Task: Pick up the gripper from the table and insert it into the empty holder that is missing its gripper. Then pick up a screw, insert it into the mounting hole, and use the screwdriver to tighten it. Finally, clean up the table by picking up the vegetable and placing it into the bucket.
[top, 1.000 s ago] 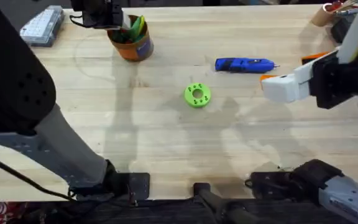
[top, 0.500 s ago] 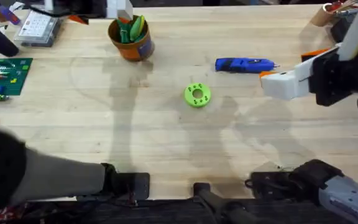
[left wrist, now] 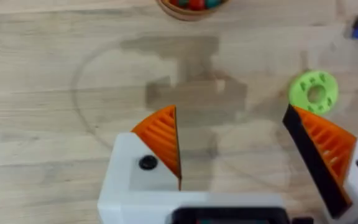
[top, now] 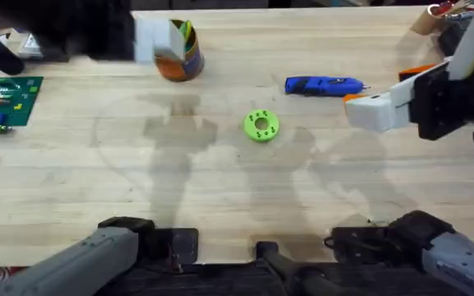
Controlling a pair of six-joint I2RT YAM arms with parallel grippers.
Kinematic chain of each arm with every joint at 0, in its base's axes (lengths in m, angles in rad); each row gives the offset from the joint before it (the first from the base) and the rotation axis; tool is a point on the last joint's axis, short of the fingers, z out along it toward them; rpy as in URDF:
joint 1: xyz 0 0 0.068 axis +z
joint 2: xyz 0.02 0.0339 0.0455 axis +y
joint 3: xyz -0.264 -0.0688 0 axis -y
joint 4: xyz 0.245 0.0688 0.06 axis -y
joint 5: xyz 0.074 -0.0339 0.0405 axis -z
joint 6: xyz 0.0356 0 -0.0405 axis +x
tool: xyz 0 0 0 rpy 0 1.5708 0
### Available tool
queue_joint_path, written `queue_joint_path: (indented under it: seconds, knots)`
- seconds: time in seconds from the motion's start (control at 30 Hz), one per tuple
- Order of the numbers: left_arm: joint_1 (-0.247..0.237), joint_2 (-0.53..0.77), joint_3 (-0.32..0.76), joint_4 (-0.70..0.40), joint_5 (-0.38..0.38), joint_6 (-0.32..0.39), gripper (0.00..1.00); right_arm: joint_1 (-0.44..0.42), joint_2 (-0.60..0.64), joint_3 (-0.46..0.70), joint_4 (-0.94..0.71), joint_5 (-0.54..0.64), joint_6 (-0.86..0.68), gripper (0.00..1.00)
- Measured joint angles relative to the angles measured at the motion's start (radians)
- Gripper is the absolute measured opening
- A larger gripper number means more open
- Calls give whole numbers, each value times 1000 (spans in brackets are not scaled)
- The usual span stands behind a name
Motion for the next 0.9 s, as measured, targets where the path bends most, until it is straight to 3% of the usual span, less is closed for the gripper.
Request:
queue_joint_path:
  seconds: [0.17, 0.3, 0.9]
  knots:
    - [-101, -64, -171, 37, 20, -23, 987, 0, 0, 0, 0, 0, 0, 984]
    - [-149, -45, -279, 79, 44, -38, 986, 0, 0, 0, 0, 0, 0, 984]
    - [-158, -38, -304, 96, 52, -55, 986, 0, 0, 0, 0, 0, 0, 984]
